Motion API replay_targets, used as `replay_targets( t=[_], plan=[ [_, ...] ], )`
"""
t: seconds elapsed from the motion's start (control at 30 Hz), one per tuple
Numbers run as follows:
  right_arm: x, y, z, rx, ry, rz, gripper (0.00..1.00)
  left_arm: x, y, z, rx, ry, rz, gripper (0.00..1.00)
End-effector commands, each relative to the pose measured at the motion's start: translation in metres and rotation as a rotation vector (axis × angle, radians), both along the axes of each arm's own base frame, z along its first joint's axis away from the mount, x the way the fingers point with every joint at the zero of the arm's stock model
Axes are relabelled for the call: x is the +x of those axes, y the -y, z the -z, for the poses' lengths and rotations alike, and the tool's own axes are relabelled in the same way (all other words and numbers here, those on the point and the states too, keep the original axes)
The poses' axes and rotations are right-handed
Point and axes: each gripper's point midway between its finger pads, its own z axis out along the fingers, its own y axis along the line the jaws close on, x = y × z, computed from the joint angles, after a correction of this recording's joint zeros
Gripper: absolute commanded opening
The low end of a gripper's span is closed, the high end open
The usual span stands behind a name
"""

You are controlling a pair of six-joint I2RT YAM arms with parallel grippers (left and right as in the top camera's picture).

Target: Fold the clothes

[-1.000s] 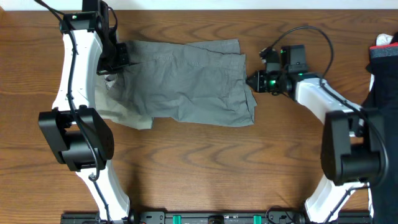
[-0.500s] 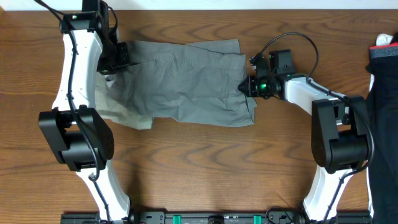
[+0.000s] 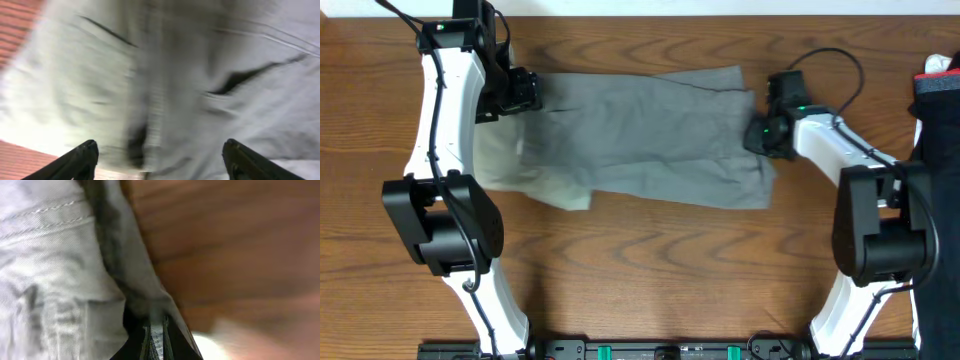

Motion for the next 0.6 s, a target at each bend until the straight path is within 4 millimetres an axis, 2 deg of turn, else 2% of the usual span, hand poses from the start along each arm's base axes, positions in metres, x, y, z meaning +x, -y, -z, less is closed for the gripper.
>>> replay_targets(
  t=[0.0, 0.1, 0.23, 0.33, 0.4, 0.43, 0.53, 0.57],
  plan=[
    [-0.070, 0.095, 0.060, -0.261, -0.256, 0.239, 0.09, 0.001, 0.003, -0.024, -0.004, 0.059, 0.002, 0.83],
    [-0.078, 0.114, 0.060, -0.241, -0.282, 0.288, 0.09, 0.001, 0.003, -0.024, -0.004, 0.058, 0.002, 0.85],
    [-0.074, 0.107, 0.065, -0.135, -0.282, 0.178, 0.10, 0.003, 0.003, -0.023, -0.005, 0.062, 0.002, 0.85],
    [-0.073, 0.104, 0.065, -0.116, -0.279, 0.156, 0.10, 0.002, 0.016, -0.017, -0.064, 0.051, 0.042, 0.76],
    [-0.073, 0.101, 0.065, -0.108, -0.278, 0.153, 0.11, 0.002, 0.029, -0.011, -0.110, 0.050, 0.118, 0.64],
    [-0.072, 0.100, 0.065, -0.107, -0.278, 0.151, 0.11, 0.002, 0.036, -0.006, -0.123, 0.047, 0.149, 0.55],
    [-0.072, 0.099, 0.065, -0.102, -0.278, 0.149, 0.11, 0.003, 0.045, 0.014, -0.117, 0.023, 0.192, 0.13],
    [-0.072, 0.098, 0.065, -0.097, -0.277, 0.149, 0.11, 0.002, 0.048, 0.021, -0.118, 0.010, 0.200, 0.06]
  ],
)
